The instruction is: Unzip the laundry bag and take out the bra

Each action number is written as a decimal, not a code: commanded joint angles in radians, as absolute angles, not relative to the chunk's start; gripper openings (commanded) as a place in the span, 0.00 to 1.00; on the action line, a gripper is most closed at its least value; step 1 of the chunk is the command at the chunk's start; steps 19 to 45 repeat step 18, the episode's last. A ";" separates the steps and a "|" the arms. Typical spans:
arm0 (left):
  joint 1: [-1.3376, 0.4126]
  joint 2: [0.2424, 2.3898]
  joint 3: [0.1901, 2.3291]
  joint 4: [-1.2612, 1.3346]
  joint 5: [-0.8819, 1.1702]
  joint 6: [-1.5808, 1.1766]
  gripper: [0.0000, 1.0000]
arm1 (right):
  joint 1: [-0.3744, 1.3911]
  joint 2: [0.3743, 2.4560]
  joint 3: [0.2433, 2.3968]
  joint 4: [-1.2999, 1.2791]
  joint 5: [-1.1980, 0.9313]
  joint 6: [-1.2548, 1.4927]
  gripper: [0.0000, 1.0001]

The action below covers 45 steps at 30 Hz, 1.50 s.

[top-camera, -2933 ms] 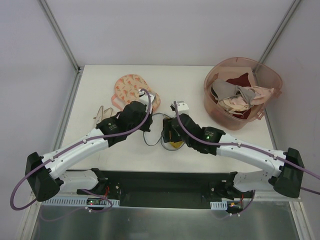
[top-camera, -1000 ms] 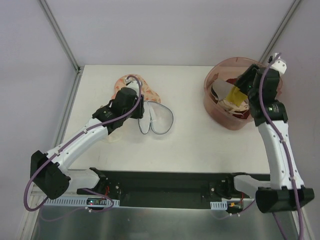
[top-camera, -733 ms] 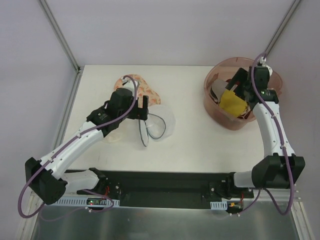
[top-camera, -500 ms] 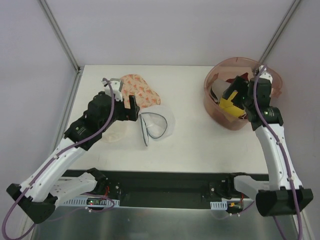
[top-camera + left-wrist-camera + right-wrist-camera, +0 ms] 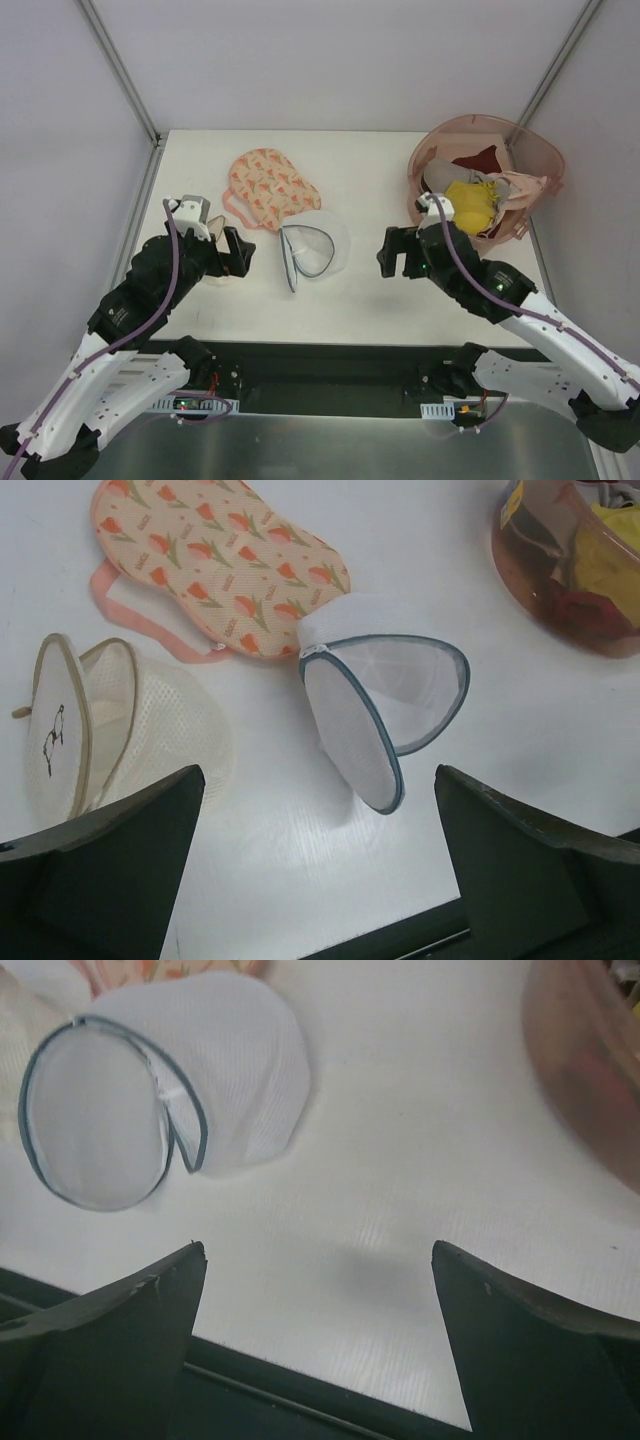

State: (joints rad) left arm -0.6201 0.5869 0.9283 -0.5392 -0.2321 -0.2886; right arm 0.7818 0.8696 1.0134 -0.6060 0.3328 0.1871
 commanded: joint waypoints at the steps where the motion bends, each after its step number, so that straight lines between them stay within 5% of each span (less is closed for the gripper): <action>1: -0.614 0.534 0.890 -0.581 -0.143 -0.308 0.99 | 0.966 0.867 0.980 -0.692 0.554 0.304 1.00; 15: -0.614 0.479 0.827 -0.630 -0.060 -0.311 0.99 | 1.077 1.045 1.015 -0.758 0.695 0.388 1.00; 45: -0.614 0.485 0.821 -0.637 -0.061 -0.313 0.99 | 1.083 1.048 1.023 -0.755 0.710 0.387 1.00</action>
